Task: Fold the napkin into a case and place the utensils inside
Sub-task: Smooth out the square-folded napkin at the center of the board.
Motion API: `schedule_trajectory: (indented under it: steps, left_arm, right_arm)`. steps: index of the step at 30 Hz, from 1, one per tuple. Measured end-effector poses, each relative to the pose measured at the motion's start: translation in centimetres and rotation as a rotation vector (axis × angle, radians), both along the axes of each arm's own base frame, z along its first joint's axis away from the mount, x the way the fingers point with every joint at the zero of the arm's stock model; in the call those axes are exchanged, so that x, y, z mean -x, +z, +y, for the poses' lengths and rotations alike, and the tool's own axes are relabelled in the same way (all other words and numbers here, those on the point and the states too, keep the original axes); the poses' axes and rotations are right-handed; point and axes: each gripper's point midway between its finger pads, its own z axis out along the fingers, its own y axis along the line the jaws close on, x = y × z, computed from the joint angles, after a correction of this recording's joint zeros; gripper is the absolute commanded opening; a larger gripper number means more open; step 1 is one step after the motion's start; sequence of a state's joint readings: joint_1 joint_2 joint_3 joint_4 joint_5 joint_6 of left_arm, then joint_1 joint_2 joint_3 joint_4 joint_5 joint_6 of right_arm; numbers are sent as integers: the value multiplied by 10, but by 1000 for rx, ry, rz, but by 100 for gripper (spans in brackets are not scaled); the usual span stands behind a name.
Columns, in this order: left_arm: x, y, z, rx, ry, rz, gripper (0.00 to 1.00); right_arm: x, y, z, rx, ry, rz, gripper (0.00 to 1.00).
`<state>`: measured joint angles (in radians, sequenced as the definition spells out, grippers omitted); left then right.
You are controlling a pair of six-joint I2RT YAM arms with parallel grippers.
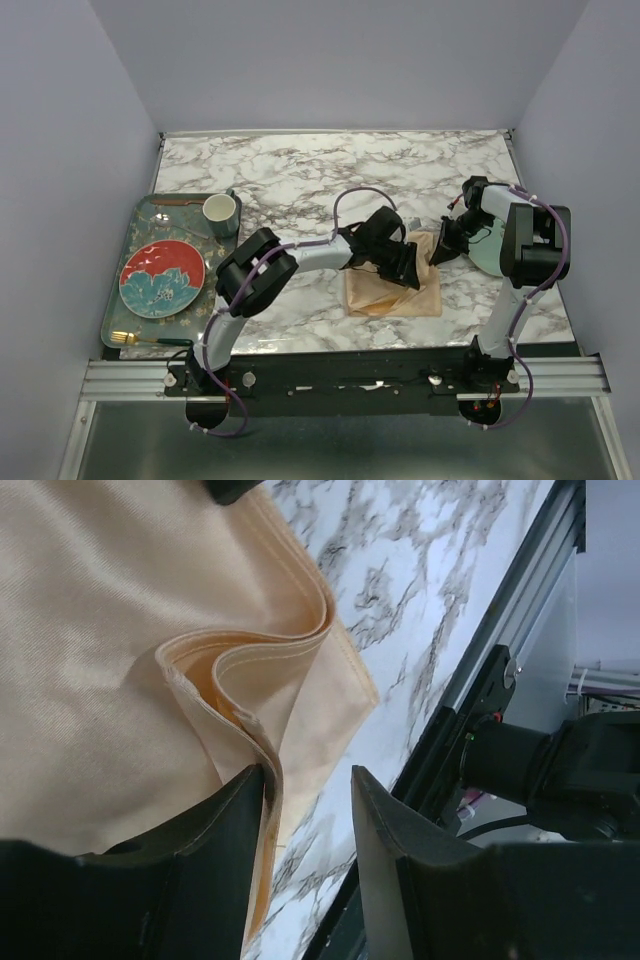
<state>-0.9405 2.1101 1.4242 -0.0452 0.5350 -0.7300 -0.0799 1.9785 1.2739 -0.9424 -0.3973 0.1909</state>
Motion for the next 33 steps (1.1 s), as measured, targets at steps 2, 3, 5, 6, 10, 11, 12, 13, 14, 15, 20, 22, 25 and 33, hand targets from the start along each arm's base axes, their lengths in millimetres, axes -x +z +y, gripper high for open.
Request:
schedule_trajectory:
  steps: [2,3,5,6,10,11,12,13,14,15,20,22,25,33]
  left_arm:
    - [2,3,-6,9,-16,-14,45]
    - [3,4,-10,15,-26,-24,45]
    - [6,5,-16,22,-43,-37,43]
    - [8,5,-18,24,-52,-42,43]
    - [16,0,-26,23,-88,-60,42]
    - [19,-2,-27,20,-100,-65,42]
    - [21,-3,-28,19,-107,-69,43]
    - [23,-5,-28,16,-118,-75,46]
    - [25,-6,-28,12,-130,-83,48]
    - [27,-7,-27,7,-142,-92,50]
    - [33,-16,-19,-20,-188,-123,59]
    - [36,-19,-13,-30,-206,-134,63]
    - [40,-14,-4,-24,-224,-150,64]
    - [36,43,10,98,-227,-228,63]
  right_arm:
    - [0,0,0,0,0,0,8]
    - [0,0,0,0,0,0,8]
    - [0,0,0,0,0,0,8]
    - [0,0,0,0,0,0,8]
    - [0,0,0,0,0,0,8]
    - [0,0,0,0,0,0,8]
    - [0,0,0,0,0,0,8]
    - [0,0,0,0,0,0,8]
    - [0,0,0,0,0,0,9]
    - [0,0,0,0,0,0,9]
    - [0,0,0,0,0,-1,11]
    - [0,0,0,0,1,0,13]
    - [0,0,0,0,1,-1,16]
    - [-1,2,-1,0,19,-8,22]
